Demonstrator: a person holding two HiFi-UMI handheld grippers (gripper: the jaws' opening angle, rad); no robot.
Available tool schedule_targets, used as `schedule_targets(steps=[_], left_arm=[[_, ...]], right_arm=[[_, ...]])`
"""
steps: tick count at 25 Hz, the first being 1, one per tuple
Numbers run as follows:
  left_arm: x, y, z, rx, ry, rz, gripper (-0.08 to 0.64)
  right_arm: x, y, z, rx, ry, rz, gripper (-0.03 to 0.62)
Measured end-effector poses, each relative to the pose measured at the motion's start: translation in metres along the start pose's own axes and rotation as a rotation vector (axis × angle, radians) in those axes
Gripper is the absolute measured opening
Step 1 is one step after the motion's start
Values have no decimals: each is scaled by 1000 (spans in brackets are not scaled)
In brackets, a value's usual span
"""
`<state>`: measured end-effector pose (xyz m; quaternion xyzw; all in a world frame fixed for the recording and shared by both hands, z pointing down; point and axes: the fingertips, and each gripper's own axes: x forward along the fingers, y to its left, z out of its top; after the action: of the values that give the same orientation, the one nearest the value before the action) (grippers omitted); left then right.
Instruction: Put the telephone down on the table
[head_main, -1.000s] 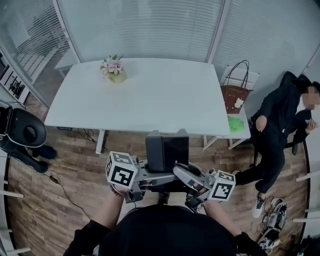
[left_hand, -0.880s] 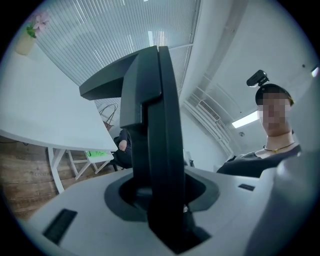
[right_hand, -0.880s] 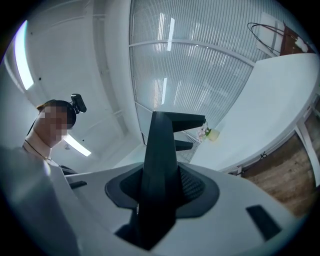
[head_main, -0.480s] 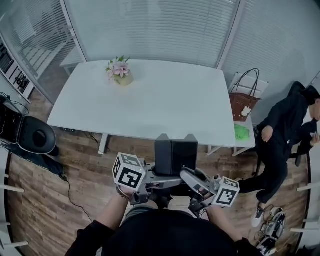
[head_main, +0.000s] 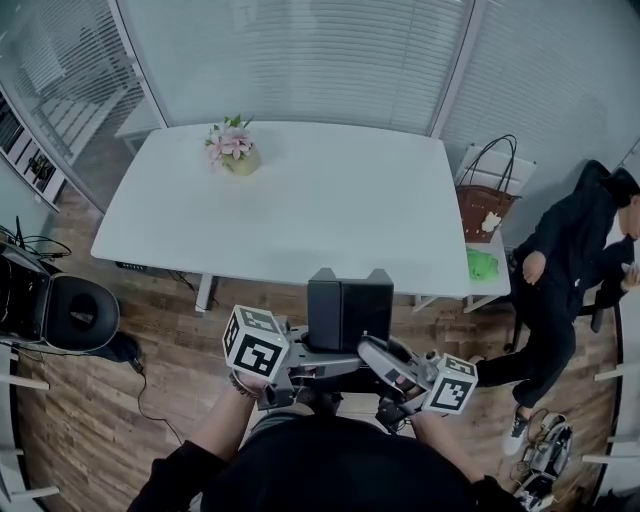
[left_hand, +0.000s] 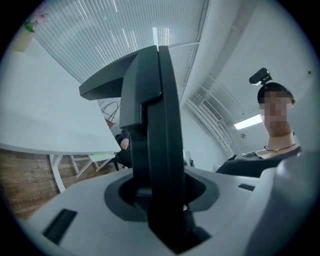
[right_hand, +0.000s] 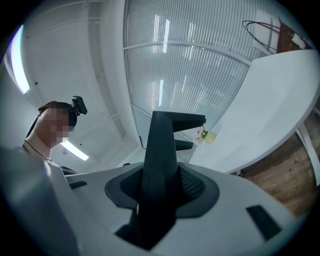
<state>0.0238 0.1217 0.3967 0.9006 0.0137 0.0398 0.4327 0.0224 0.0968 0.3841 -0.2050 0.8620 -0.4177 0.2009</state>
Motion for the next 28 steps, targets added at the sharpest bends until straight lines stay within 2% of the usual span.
schedule_targets(steps=[15, 22, 28], left_arm=[[16, 11, 3, -7, 3, 9, 178], [14, 28, 18, -9, 11, -3, 178], [8, 43, 45, 2, 14, -11, 178]], right_arm=[[-11, -14, 9, 11, 5, 3, 161], [2, -29, 21, 10, -2, -11, 161], [21, -42, 42, -5, -11, -11, 161]])
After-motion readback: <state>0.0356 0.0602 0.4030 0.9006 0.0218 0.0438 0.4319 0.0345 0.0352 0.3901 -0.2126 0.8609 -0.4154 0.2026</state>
